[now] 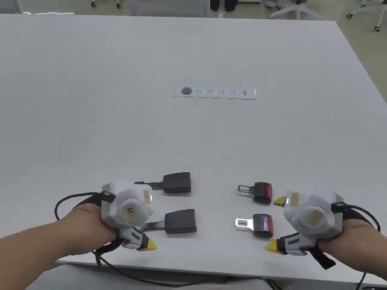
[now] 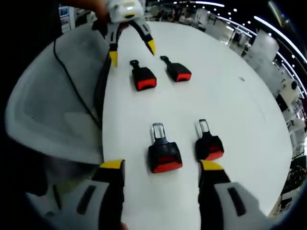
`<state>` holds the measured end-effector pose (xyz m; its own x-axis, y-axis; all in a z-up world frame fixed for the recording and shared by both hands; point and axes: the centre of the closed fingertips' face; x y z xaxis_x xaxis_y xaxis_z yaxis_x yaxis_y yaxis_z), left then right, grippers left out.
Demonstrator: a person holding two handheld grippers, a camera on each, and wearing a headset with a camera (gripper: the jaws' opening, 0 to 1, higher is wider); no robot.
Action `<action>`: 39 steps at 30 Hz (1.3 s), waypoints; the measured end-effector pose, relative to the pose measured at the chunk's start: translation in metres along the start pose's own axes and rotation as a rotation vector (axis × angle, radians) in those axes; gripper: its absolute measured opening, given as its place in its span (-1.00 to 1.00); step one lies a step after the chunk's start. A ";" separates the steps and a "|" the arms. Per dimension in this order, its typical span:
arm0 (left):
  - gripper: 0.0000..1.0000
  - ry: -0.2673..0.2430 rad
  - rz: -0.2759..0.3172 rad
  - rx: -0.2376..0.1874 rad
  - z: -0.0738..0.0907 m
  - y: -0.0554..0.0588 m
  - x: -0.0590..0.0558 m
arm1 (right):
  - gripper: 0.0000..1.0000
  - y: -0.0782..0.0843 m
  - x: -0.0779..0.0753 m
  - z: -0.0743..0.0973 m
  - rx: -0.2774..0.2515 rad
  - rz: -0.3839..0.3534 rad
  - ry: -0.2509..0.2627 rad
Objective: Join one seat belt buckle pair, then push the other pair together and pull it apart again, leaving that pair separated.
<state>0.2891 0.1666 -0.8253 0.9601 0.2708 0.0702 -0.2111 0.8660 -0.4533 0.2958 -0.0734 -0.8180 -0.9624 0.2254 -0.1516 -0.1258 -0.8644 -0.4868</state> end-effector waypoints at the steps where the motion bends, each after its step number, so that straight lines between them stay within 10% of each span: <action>1: 0.40 0.002 -0.002 0.001 -0.001 0.000 0.000 | 0.22 0.000 0.000 0.000 0.002 0.009 -0.008; 16: 0.11 0.114 -0.040 0.012 -0.020 -0.016 -0.011 | 0.05 0.008 0.003 -0.013 0.017 0.010 -0.061; 39: -0.34 0.133 -0.156 0.093 -0.039 -0.020 -0.005 | -0.33 0.013 -0.005 -0.036 0.112 0.052 -0.138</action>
<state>0.2958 0.1314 -0.8514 0.9969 0.0781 0.0120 -0.0684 0.9296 -0.3622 0.3072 -0.0694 -0.8543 -0.9913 0.1218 -0.0509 -0.0934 -0.9198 -0.3810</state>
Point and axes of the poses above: the centre of the closed fingertips' face, and the gripper's own axes: z roughly backward along the fingers, x roughly to its left, y roughly out of its underside, and after that the axes turned 2 degrees about y, right-handed
